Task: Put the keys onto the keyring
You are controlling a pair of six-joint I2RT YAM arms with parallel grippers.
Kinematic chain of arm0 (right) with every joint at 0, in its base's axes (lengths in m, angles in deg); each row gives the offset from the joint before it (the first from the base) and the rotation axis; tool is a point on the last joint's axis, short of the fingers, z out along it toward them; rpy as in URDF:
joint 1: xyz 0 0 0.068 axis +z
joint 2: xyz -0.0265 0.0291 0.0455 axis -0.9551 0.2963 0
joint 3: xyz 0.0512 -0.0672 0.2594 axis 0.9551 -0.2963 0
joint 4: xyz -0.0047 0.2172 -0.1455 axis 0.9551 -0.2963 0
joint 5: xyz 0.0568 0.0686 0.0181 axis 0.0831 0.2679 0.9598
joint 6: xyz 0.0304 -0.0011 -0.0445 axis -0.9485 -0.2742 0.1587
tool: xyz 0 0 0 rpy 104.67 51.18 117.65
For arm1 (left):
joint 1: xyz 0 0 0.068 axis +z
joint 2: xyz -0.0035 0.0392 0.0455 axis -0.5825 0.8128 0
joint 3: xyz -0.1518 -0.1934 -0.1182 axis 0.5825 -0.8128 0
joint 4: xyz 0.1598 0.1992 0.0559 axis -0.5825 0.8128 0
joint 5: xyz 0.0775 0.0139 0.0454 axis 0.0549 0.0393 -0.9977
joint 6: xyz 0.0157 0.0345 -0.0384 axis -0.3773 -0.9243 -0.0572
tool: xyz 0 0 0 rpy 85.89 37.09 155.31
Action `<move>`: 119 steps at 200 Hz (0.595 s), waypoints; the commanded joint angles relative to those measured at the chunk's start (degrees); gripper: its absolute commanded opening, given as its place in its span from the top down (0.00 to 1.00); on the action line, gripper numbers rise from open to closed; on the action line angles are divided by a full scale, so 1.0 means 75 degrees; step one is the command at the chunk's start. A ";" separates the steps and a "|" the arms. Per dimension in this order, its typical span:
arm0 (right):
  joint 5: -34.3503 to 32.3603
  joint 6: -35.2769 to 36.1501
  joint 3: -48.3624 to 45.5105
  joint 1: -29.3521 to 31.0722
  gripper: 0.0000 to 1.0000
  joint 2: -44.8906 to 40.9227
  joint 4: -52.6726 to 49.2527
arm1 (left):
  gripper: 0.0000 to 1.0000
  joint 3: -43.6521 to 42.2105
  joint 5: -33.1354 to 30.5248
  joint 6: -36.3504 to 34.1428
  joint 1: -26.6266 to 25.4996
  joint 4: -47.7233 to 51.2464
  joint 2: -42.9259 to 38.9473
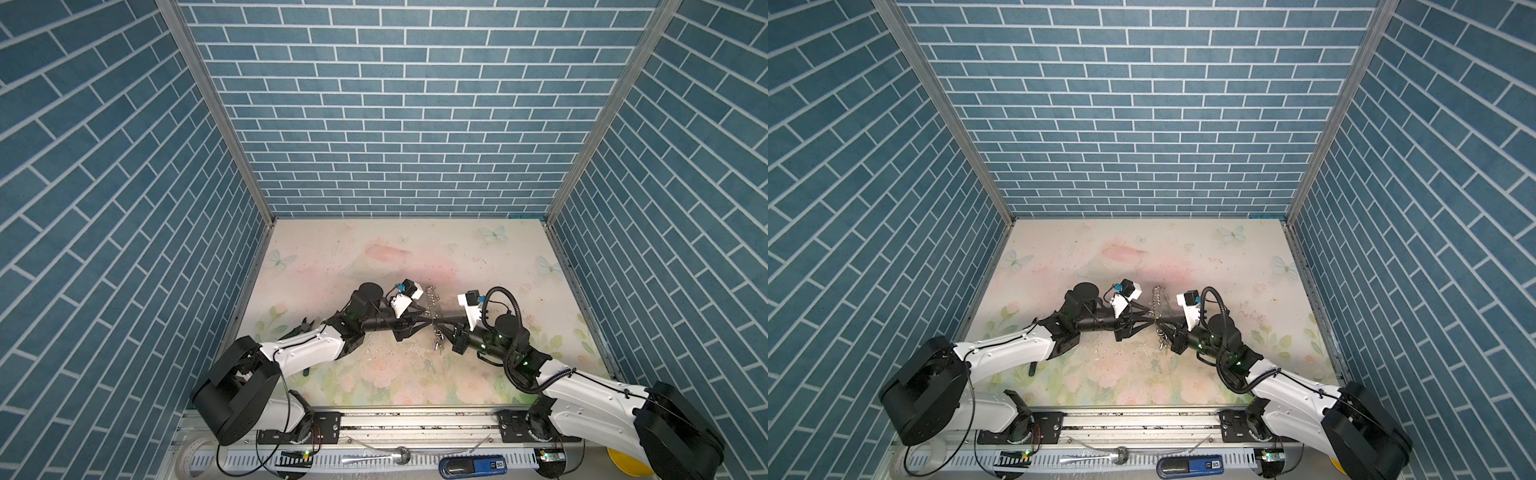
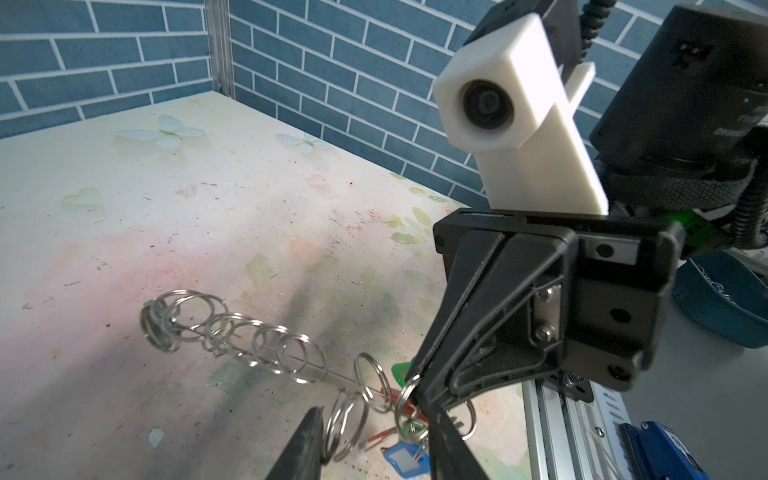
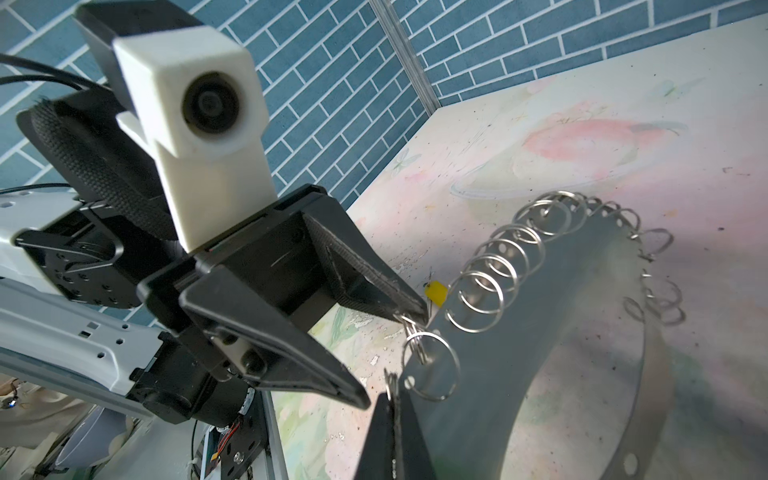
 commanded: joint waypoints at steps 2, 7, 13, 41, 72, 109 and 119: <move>0.0226 -0.0334 -0.0109 0.0045 1.00 0.0226 0.1550 | 0.58 -0.0134 0.0625 0.0389 -0.0101 -0.0676 0.0236; 0.0227 -0.0380 -0.0130 0.0046 1.00 0.0262 0.1686 | 0.58 -0.0125 0.0668 0.0400 -0.0096 -0.0707 0.0276; 0.0222 -0.0416 -0.0162 0.0045 1.00 0.0302 0.1827 | 0.59 -0.0117 0.0733 0.0433 -0.0102 -0.0744 0.0325; 0.0134 -0.0459 -0.0187 0.0041 1.00 0.0316 0.1968 | 0.63 -0.0071 0.1060 0.0473 -0.0104 -0.0769 0.0424; -0.0150 -0.0495 -0.0318 0.0048 1.00 0.0292 0.2161 | 0.73 -0.0065 0.1426 0.0597 -0.0095 -0.0924 0.0512; -0.0640 -0.0476 -0.0430 0.0043 1.00 -0.0042 0.1840 | 0.66 -0.0397 0.0883 0.0437 0.0061 -0.0738 0.0065; -0.0628 -0.0432 -0.0441 0.0045 1.00 -0.0106 0.1760 | 0.64 -0.0469 0.0572 0.0344 0.0113 -0.0539 -0.0111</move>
